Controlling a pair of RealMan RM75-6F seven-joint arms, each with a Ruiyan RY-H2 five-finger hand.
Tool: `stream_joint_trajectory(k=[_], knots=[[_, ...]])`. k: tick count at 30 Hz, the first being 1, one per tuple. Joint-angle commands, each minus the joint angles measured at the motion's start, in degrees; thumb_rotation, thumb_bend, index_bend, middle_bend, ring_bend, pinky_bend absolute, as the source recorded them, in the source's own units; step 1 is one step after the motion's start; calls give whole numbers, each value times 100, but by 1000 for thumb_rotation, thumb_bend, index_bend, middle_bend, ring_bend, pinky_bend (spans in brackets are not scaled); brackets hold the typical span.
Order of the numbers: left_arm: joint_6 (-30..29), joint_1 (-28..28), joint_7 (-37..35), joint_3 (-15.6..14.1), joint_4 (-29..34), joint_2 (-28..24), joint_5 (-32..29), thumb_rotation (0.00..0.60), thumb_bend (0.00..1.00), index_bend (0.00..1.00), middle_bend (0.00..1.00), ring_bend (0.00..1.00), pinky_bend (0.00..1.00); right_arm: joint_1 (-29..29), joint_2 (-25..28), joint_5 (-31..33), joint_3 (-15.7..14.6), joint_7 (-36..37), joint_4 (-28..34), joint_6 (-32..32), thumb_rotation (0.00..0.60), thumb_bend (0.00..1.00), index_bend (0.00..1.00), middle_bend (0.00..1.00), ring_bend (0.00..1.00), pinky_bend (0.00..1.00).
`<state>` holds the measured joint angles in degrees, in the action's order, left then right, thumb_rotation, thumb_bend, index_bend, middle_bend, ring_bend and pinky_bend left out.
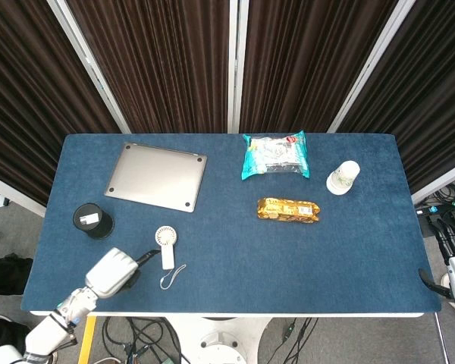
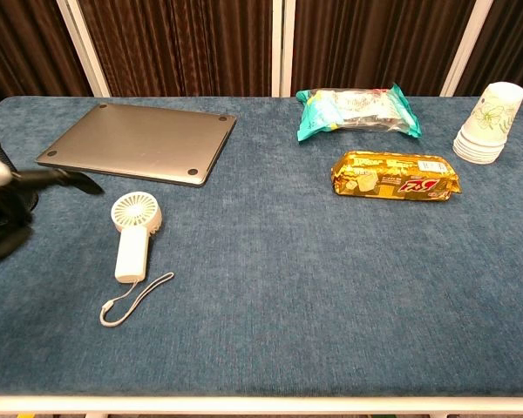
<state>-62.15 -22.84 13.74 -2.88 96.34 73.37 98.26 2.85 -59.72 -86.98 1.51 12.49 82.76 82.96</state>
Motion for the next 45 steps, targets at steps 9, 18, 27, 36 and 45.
stream_joint_trajectory(k=[9,18,27,36,45], knots=[[554,-327,599,143,-359,607,-604,600,595,151,839,821,816,20,-15,36,-10,52,-82,-95,600,204,0,0,0,0],[757,-419,559,141,-832,886,-1009,600,595,160,839,821,816,30,-33,75,-6,65,-115,-144,600,203,0,0,0,0],[634,-432,535,73,-882,896,-1039,600,595,163,840,821,816,39,-47,102,-2,58,-138,-182,600,204,0,0,0,0],[698,-516,595,55,-913,944,-1156,600,595,163,840,821,816,23,-43,111,-5,67,-152,-173,600,204,0,0,0,0],[703,-556,628,35,-908,956,-1265,600,595,164,840,821,816,15,-66,114,-11,100,-208,-179,600,203,0,0,0,0]])
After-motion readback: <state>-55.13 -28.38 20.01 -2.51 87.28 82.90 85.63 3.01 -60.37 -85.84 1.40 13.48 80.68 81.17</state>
